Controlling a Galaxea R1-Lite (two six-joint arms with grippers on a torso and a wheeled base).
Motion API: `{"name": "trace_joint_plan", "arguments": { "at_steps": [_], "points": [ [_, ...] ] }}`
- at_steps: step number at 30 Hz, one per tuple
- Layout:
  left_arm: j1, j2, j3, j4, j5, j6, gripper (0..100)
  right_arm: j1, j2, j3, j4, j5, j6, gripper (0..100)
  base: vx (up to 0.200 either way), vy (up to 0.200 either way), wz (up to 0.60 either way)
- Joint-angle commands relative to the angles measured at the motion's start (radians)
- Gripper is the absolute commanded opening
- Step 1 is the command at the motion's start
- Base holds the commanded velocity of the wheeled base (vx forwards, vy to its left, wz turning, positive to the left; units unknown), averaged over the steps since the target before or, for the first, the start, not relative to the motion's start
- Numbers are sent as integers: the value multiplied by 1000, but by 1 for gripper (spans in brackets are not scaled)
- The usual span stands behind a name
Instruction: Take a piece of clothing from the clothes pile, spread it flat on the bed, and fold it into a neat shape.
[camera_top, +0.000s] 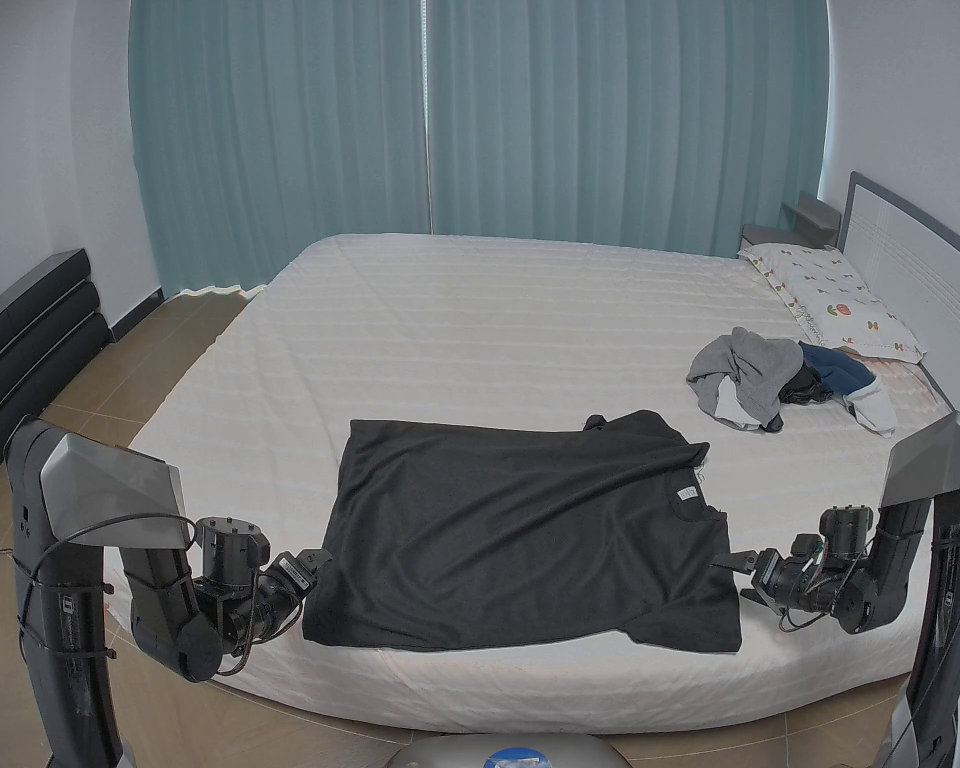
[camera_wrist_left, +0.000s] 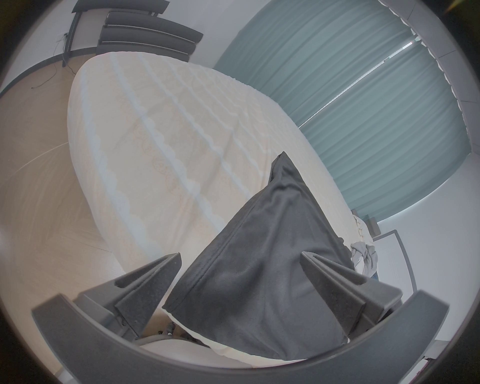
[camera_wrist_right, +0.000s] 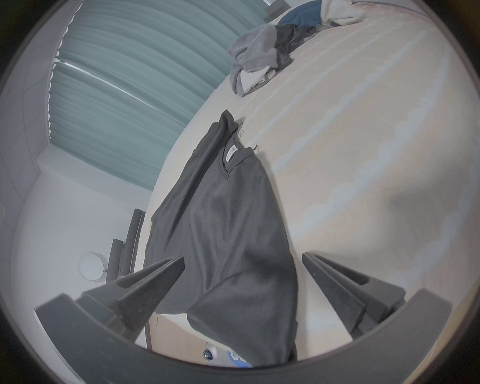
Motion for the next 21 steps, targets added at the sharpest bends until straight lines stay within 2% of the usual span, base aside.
{"name": "trace_joint_plan", "arguments": {
  "at_steps": [1, 5, 8, 10, 11, 18, 21],
  "points": [
    [-2, 12, 5, -41, 15, -7, 100, 42, -1, -139, 103, -3, -19, 100, 0, 0, 0],
    [-7, 35, 7, -72, 38, -3, 100, 41, 8, -130, 103, -3, -68, 100, 0, 0, 0],
    [-11, 44, 16, -98, 47, -3, 100, 45, 24, -118, 106, -54, -151, 100, 0, 0, 0],
    [-11, 44, 16, -99, 47, -3, 100, 50, 39, -119, 97, -83, -161, 100, 0, 0, 0],
    [-11, 44, 16, -99, 47, -3, 100, 50, 39, -119, 97, -83, -161, 0, 0, 0, 0],
    [-13, 44, 22, -101, 49, -1, 100, 52, 47, -175, 88, -80, -149, 0, 0, 0, 0],
    [-13, 44, 22, -101, 47, -3, 100, 52, 59, -231, 83, -88, -75, 0, 0, 0, 0]
  ]
}}
